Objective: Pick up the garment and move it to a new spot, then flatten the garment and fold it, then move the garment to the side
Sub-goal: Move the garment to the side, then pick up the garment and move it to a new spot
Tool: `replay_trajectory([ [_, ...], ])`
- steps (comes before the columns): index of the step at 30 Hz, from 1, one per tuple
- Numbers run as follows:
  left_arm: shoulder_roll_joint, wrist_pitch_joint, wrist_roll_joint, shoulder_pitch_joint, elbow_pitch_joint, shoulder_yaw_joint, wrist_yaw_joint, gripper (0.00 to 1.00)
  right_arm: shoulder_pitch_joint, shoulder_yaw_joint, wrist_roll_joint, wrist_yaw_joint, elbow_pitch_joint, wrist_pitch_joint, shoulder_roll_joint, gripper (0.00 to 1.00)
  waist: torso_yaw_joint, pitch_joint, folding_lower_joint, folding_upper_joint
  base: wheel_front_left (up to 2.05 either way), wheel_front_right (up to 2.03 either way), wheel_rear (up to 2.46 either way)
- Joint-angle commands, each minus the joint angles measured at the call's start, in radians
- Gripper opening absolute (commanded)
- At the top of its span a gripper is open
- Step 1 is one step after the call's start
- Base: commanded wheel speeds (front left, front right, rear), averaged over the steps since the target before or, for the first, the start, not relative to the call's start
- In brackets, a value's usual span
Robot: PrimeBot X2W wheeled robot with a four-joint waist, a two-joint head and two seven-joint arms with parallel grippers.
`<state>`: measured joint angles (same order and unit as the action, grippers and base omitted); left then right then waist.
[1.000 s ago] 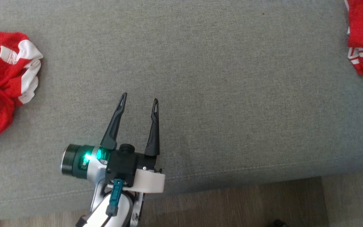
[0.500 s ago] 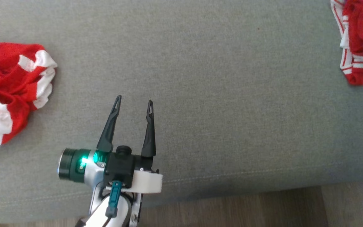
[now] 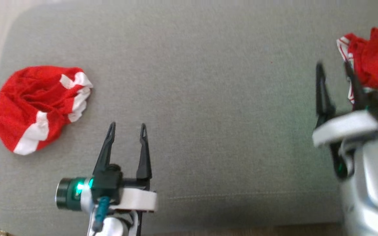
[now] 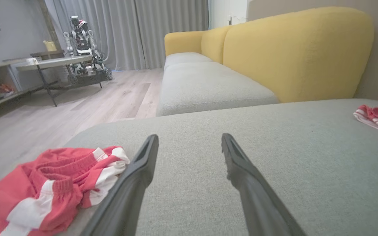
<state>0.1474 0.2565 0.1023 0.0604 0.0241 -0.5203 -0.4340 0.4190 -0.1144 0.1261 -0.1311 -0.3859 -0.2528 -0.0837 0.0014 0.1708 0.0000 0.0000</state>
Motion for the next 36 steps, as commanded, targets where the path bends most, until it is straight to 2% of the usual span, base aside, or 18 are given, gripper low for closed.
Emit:
replay_trajectory([
  [1, -0.009, 0.005, 0.029, -0.009, 0.025, 0.054, 0.02, 1.0, -0.054, 0.019, 0.005, 0.0, 0.071, -0.009, 0.017, 1.0, 0.029, -0.047, 0.0, 0.0, 0.0, 0.0, 0.0],
  [7, -0.01, 0.005, 0.011, -0.047, 0.029, 0.097, 0.058, 1.0, -0.256, 0.006, 0.031, 0.0, 0.27, -0.009, 0.032, 1.0, 0.055, -0.106, 0.0, 0.0, 0.0, 0.0, 0.0],
  [10, -0.012, 0.005, 0.0, -0.073, 0.04, 0.116, 0.069, 1.0, -0.345, 0.001, 0.042, 0.0, 0.33, -0.009, 0.033, 1.0, 0.057, -0.127, 0.0, 0.0, 0.0, 0.0, 0.0],
  [15, -0.006, 0.005, -0.018, -0.11, 0.048, 0.139, 0.081, 1.0, -0.429, 0.037, 0.081, 0.0, 0.32, -0.009, 0.033, 1.0, 0.049, -0.151, 0.0, 0.0, 0.0, 0.0, 0.0],
  [21, -0.01, 0.005, -0.028, -0.145, 0.029, 0.17, 0.097, 1.0, -0.483, 0.032, 0.098, 0.0, 0.342, -0.009, 0.033, 1.0, 0.032, -0.173, 0.0, 0.0, 0.0, 0.0, 0.0],
  [36, -0.031, 0.005, -0.055, -0.163, 0.002, 0.198, 0.137, 1.0, -0.506, 0.043, 0.085, 0.0, 0.389, -0.009, 0.033, 1.0, 0.017, -0.174, 0.0, 0.0, 0.0, 0.0, 0.0],
])
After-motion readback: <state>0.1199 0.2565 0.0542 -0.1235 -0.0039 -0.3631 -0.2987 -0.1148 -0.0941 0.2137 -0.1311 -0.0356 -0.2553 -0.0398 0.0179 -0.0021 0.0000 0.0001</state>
